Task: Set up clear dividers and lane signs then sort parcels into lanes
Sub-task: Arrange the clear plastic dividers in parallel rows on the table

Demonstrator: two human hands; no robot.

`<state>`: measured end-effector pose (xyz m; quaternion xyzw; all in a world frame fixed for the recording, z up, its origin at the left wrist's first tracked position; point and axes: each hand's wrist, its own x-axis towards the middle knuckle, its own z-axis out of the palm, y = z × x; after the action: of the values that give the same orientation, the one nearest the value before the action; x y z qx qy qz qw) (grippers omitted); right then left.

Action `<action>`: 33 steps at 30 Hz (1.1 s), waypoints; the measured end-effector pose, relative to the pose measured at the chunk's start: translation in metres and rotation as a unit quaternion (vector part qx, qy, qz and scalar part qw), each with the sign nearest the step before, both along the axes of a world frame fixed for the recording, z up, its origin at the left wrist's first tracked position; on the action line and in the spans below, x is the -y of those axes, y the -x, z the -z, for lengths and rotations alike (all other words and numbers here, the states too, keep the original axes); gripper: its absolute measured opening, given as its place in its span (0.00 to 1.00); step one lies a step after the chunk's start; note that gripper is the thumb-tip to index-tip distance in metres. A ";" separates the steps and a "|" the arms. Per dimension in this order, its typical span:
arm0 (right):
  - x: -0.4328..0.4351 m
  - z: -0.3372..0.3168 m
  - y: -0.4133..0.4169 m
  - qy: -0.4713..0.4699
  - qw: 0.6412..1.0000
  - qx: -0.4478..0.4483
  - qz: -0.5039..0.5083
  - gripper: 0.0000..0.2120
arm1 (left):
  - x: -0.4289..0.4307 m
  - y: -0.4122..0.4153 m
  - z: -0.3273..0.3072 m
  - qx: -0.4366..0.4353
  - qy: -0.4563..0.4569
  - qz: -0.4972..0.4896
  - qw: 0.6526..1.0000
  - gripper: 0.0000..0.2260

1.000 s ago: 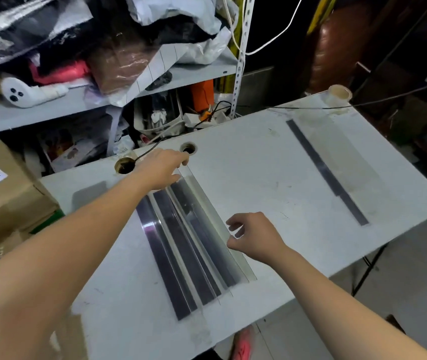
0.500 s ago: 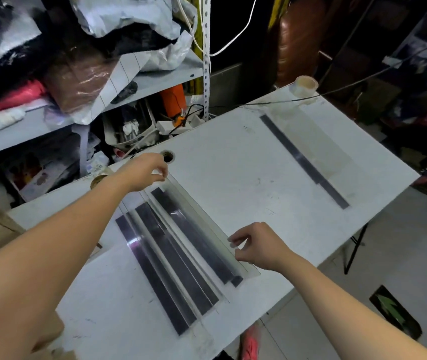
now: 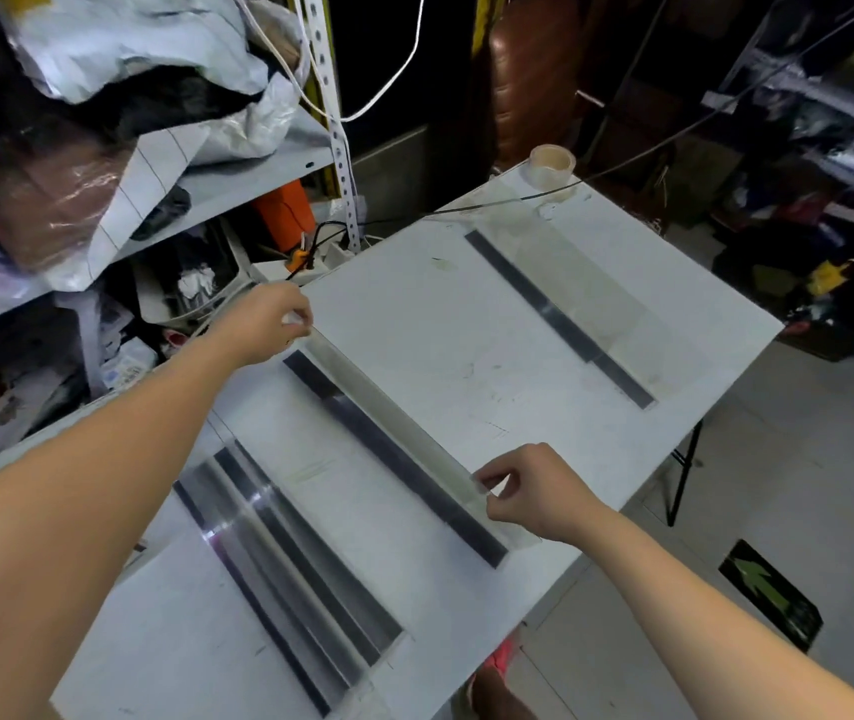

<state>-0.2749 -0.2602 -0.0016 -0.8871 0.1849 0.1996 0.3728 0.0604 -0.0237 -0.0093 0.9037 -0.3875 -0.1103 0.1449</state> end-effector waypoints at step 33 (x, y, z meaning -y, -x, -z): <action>0.110 0.015 -0.036 0.032 0.990 0.047 0.125 0.13 | 0.174 -0.072 0.009 0.001 0.032 -0.005 0.999 0.06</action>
<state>-0.2389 -0.3703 -0.0164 -0.8767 0.2833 0.1034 0.3746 0.1319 -0.1975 -0.0183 0.9007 -0.3862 -0.0965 0.1742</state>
